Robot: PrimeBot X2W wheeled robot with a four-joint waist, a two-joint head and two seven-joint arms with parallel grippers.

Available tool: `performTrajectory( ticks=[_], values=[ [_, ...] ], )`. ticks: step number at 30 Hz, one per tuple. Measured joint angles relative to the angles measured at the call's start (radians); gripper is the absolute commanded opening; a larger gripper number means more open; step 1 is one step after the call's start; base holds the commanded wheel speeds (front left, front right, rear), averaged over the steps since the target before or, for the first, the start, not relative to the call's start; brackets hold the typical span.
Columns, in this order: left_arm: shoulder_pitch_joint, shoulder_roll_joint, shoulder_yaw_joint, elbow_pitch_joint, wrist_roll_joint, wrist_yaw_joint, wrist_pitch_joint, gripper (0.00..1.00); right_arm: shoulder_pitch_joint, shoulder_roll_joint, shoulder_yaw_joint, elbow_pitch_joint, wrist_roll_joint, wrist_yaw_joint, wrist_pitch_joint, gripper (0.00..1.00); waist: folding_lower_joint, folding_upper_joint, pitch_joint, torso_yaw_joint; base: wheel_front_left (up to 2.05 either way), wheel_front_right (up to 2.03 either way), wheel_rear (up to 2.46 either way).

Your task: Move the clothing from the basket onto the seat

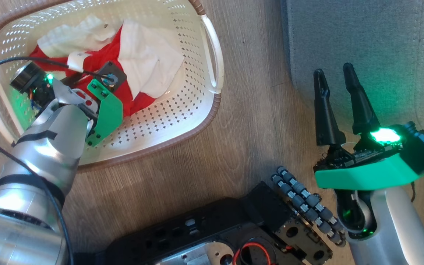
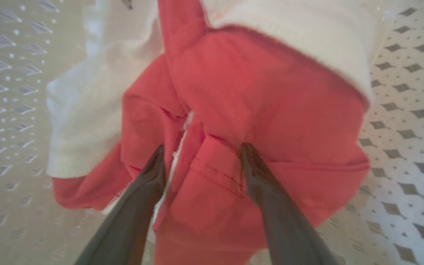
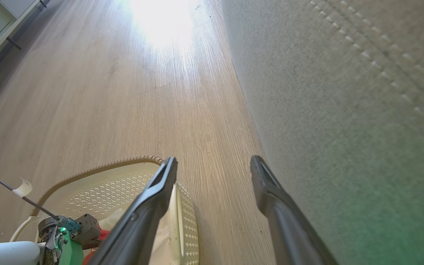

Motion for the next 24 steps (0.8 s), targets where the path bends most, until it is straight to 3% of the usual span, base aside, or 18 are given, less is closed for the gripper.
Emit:
performTrajectory(
  ticks=[7, 8, 9, 24],
  values=[
    [-0.001, 0.0, -0.001, 0.0, -0.022, -0.04, 0.062, 0.98, 0.0, 0.0, 0.014, -0.013, 0.0, 0.0, 0.0, 1.0, 0.0, 0.0, 0.006, 0.003, 0.0, 0.0, 0.0],
    [-0.001, 0.0, -0.002, 0.001, -0.026, -0.042, 0.063, 0.58, 0.0, 0.0, 0.019, -0.013, 0.0, 0.0, 0.0, 1.0, 0.0, 0.0, 0.007, 0.004, 0.0, 0.0, 0.0],
    [-0.001, 0.0, -0.004, 0.001, -0.028, -0.047, 0.046, 0.0, 0.0, 0.0, 0.021, -0.013, 0.0, 0.0, 0.0, 1.0, 0.0, 0.0, 0.009, 0.004, 0.0, 0.0, 0.0],
    [0.005, 0.021, -0.022, 0.005, -0.073, -0.066, 0.022, 0.0, -0.068, 0.0, 0.03, 0.048, 0.008, 0.0, 0.0, 1.0, 0.0001, 0.0, -0.051, -0.01, 0.0, 0.0, 0.0]
  ],
)
